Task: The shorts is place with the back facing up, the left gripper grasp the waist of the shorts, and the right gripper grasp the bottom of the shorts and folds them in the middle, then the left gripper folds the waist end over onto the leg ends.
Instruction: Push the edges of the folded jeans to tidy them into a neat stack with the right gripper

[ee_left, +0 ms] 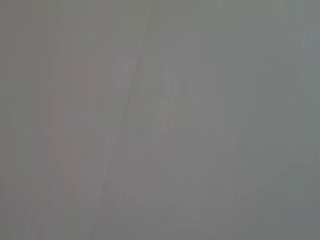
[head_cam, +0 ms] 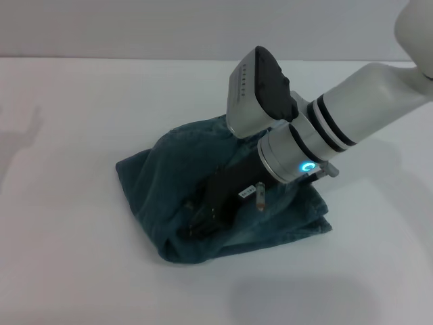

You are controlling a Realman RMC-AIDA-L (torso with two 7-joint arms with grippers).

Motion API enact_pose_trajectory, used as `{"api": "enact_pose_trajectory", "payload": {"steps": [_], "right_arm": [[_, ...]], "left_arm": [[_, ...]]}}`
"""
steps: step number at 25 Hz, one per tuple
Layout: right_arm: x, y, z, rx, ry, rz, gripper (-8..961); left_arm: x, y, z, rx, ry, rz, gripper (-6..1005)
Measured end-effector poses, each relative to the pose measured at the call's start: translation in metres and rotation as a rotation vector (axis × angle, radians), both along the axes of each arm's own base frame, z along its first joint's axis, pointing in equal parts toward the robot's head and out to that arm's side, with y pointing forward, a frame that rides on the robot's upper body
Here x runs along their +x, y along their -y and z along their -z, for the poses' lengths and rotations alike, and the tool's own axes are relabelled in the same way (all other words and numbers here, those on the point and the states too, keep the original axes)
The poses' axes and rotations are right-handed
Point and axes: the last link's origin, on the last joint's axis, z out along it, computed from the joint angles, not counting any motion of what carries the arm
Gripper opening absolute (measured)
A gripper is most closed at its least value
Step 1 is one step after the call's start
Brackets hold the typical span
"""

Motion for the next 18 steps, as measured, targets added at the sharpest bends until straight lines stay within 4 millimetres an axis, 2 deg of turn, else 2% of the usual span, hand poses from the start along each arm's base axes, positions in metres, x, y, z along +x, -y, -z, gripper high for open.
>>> {"api": "enact_pose_trajectory", "payload": {"steps": [18], "right_arm": [[-0.007,-0.024,0.002,0.153,-0.009,-0.004,590]], "left_arm": [[-0.003,0.000,-0.003,0.009,0.002,-0.014,824]]}}
